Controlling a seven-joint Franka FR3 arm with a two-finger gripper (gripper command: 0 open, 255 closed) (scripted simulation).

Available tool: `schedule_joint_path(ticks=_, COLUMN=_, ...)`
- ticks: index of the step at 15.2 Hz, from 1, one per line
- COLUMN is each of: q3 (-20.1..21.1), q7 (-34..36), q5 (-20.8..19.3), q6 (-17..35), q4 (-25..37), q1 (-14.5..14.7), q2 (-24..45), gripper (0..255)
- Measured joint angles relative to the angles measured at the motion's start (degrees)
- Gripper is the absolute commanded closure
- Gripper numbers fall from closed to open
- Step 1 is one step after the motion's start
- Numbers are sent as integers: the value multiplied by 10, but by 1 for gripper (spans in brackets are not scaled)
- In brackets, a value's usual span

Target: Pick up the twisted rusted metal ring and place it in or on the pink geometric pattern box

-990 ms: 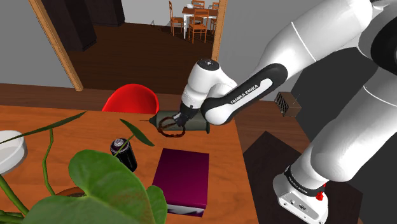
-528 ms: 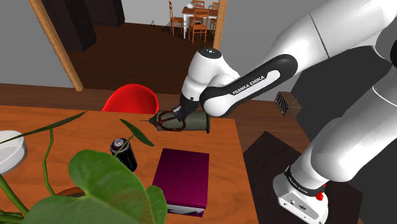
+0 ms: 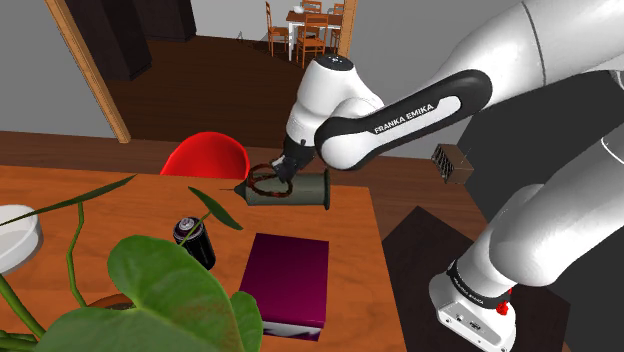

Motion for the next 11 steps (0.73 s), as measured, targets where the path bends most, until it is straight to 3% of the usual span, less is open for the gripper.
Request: schedule_joint_path(ticks=11, q3=67, q7=94, q5=67, q6=-31, q4=-114, q1=84, q2=-153, gripper=255)
